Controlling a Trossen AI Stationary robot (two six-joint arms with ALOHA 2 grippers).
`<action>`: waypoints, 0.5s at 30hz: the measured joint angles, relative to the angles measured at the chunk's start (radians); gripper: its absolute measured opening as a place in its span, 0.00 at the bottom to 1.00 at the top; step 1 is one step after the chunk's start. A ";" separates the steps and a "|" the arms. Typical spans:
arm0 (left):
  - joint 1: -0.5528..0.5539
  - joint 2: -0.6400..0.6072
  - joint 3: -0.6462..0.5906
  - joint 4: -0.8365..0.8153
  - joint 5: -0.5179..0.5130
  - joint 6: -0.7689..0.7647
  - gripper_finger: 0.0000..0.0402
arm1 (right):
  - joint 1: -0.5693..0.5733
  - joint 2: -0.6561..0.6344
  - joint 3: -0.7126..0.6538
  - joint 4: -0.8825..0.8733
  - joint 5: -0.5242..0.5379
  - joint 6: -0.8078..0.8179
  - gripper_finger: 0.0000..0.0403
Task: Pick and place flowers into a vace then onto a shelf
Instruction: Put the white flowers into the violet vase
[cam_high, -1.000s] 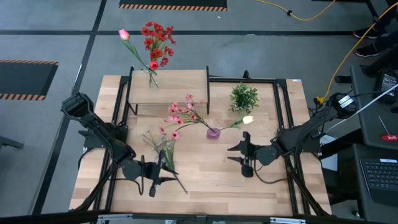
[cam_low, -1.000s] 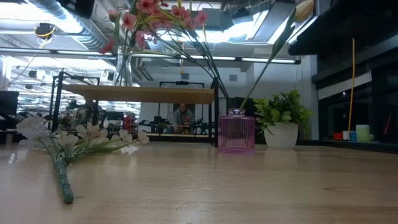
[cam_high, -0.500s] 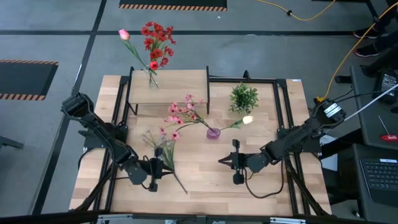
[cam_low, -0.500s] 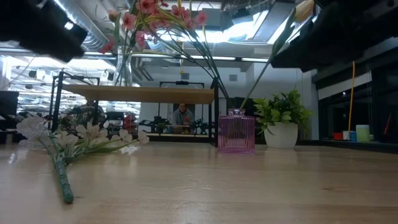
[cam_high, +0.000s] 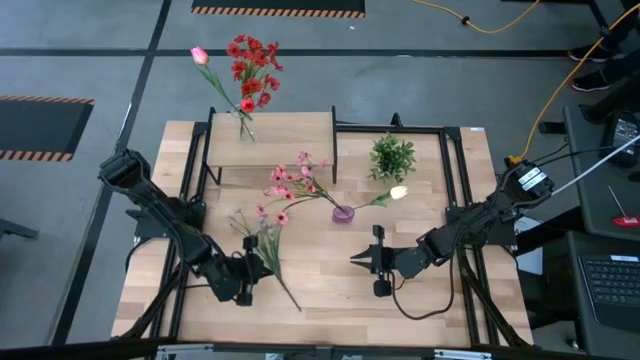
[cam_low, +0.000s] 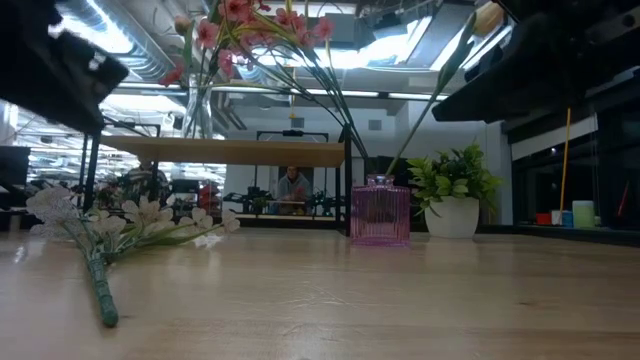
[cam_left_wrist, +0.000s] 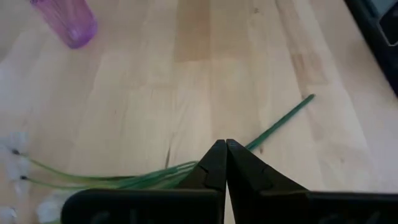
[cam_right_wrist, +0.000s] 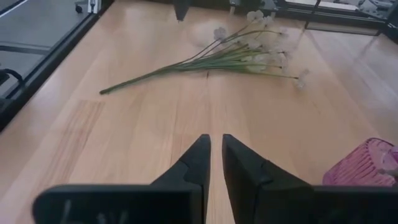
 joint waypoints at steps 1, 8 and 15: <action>0.002 0.000 0.029 -0.048 0.009 -0.002 0.00 | 0.000 0.000 0.000 0.000 0.000 -0.001 0.11; 0.010 0.068 0.216 -0.378 0.044 -0.084 0.01 | 0.000 0.000 0.000 0.001 0.000 -0.002 0.11; 0.063 0.210 0.362 -0.587 0.169 -0.078 0.00 | 0.000 0.000 0.000 -0.001 0.000 -0.001 0.11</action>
